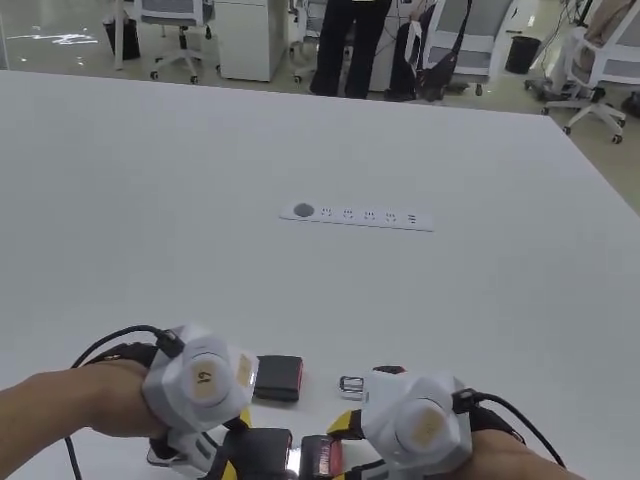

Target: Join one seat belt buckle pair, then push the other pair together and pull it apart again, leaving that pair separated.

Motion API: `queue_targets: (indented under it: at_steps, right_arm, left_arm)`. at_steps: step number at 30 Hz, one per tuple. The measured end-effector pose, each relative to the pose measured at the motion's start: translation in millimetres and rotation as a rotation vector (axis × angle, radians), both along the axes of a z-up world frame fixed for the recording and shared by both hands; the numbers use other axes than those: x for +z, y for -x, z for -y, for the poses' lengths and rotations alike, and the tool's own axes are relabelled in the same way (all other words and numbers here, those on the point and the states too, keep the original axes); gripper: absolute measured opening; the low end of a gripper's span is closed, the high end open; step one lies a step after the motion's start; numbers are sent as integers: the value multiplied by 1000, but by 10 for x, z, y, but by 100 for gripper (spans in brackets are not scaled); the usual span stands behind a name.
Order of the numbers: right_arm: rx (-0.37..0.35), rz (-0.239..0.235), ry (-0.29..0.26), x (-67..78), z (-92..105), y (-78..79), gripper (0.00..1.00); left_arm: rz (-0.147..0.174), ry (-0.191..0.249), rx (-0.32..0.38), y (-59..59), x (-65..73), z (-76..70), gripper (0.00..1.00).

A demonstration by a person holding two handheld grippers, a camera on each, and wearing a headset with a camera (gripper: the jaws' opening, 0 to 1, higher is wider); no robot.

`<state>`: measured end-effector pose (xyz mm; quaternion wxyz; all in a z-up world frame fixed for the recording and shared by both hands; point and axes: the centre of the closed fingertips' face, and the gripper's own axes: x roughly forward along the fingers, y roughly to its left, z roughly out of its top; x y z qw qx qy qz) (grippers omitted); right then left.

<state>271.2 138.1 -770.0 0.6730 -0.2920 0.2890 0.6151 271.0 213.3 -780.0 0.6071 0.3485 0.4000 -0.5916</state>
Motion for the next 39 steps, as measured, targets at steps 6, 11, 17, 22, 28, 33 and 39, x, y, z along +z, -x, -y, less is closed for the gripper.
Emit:
queue_targets:
  at_steps: [6,11,17,22,28,33,39]
  right_arm:
    - [-4,-2,8,-10,-10,1,27]
    - [-9,-3,11,-3,-17,10,27]
    - [2,-9,50,-42,21,17,27]
    - [-3,-10,22,-22,-47,-10,27]
    - [-17,-1,20,-10,-33,3,27]
    - [-17,6,20,-23,-32,-6,27]
    - [-17,0,18,-24,-38,-12,27]
  left_arm:
    - [2,-3,2,9,9,3,31]
    - [2,-1,7,14,12,9,31]
    - [-9,-12,10,35,-13,-33,31]
    - [3,-1,11,23,-3,7,31]
    - [1,-3,4,21,5,23,31]
    - [0,3,-9,9,-2,14,31]
    - [0,-1,-15,3,0,41,31]
